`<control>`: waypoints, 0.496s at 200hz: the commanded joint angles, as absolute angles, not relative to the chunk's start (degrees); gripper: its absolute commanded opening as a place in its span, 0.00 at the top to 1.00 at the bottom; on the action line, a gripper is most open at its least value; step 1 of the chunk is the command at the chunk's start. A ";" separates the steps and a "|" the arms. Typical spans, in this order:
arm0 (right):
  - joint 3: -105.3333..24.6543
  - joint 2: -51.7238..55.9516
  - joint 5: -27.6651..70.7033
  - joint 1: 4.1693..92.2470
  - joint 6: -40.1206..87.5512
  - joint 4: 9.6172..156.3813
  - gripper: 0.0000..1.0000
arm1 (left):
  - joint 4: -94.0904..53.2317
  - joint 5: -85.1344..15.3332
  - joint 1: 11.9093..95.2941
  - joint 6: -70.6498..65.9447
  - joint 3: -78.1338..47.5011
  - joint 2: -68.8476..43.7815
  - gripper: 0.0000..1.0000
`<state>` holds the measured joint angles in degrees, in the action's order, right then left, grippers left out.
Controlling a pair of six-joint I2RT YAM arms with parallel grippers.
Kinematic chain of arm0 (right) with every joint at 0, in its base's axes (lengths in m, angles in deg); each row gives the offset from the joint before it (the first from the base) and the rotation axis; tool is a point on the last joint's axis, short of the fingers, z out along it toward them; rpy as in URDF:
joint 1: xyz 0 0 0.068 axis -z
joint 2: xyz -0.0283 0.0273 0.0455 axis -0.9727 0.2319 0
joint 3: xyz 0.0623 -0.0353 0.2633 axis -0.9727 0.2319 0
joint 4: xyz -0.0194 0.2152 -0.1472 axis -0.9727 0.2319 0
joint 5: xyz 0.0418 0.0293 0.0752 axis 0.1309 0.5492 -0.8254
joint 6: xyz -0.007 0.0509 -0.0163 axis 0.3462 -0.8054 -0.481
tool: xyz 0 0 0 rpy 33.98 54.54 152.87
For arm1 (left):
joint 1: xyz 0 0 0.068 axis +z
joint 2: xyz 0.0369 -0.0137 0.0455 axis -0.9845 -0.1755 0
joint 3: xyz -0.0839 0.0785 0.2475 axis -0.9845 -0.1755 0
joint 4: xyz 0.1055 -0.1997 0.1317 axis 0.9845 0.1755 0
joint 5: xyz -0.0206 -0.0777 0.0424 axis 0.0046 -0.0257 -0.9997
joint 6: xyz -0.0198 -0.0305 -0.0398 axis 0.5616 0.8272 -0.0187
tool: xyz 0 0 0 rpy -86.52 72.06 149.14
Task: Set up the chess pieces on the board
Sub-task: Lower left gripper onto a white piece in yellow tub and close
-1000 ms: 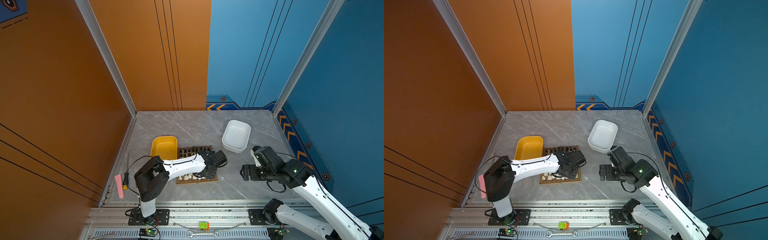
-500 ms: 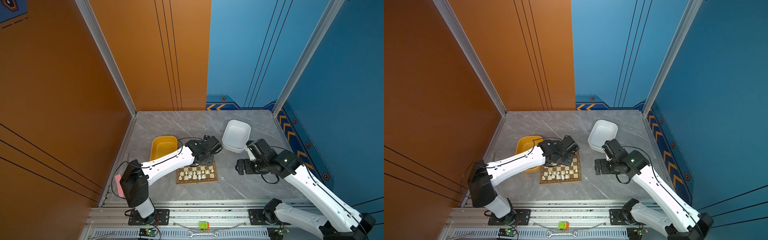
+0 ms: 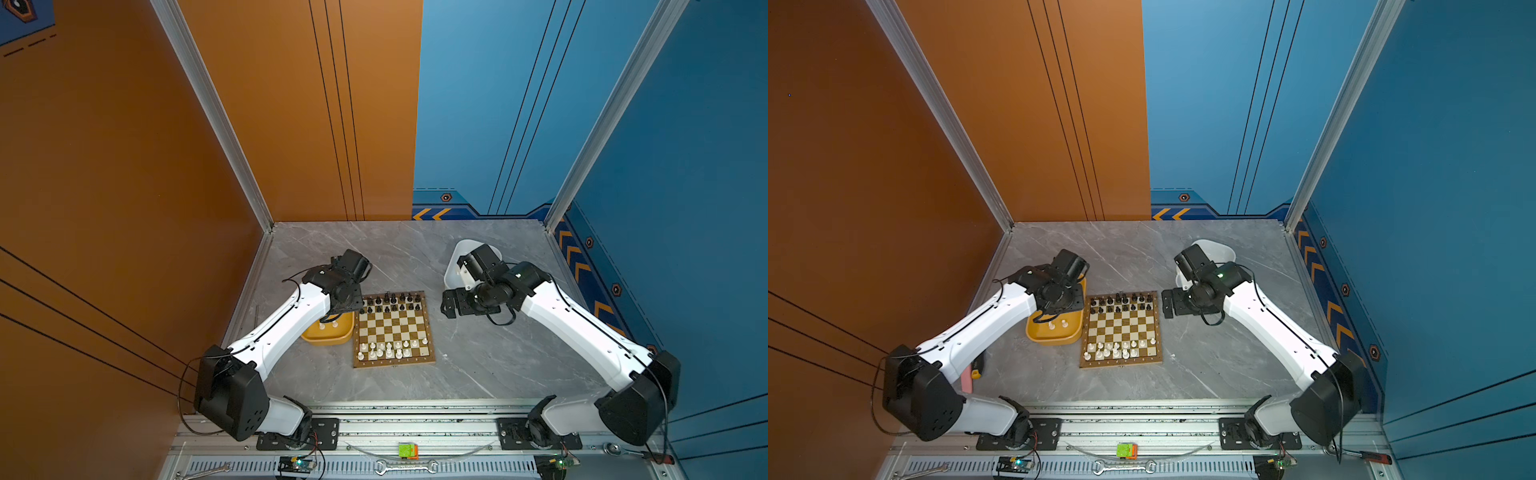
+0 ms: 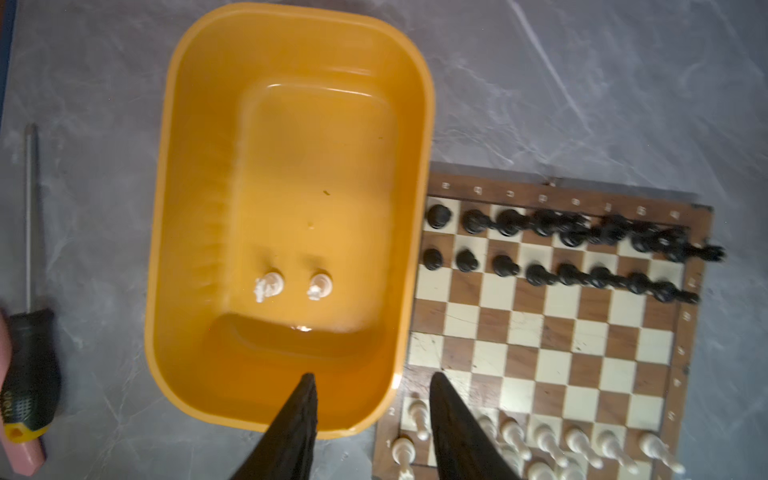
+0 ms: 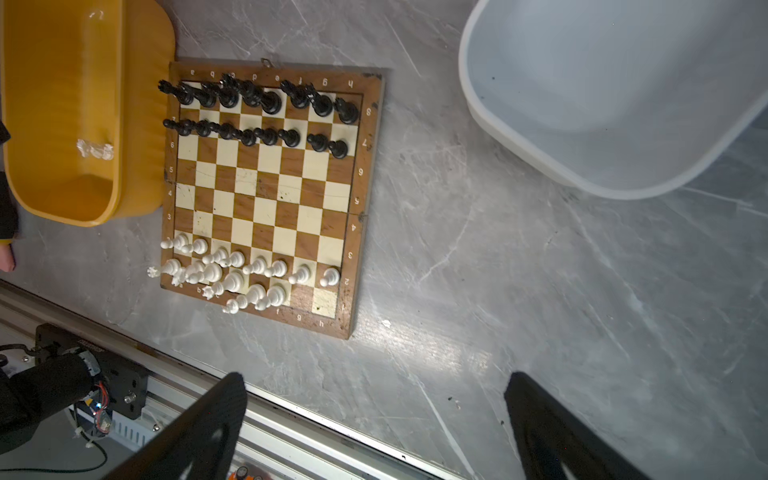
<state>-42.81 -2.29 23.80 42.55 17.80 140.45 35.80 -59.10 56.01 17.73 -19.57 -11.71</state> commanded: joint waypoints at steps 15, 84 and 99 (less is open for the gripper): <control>-51.25 6.75 20.74 43.02 20.22 139.02 0.00 | 35.33 -53.50 62.66 14.65 -22.87 -12.87 0.55; -63.89 19.02 17.69 44.06 22.14 142.91 0.00 | 32.57 -51.03 63.98 13.62 -22.62 -22.26 0.60; -64.94 19.95 17.50 44.47 22.17 143.35 0.00 | 32.36 -50.99 64.20 13.15 -22.22 -23.90 0.62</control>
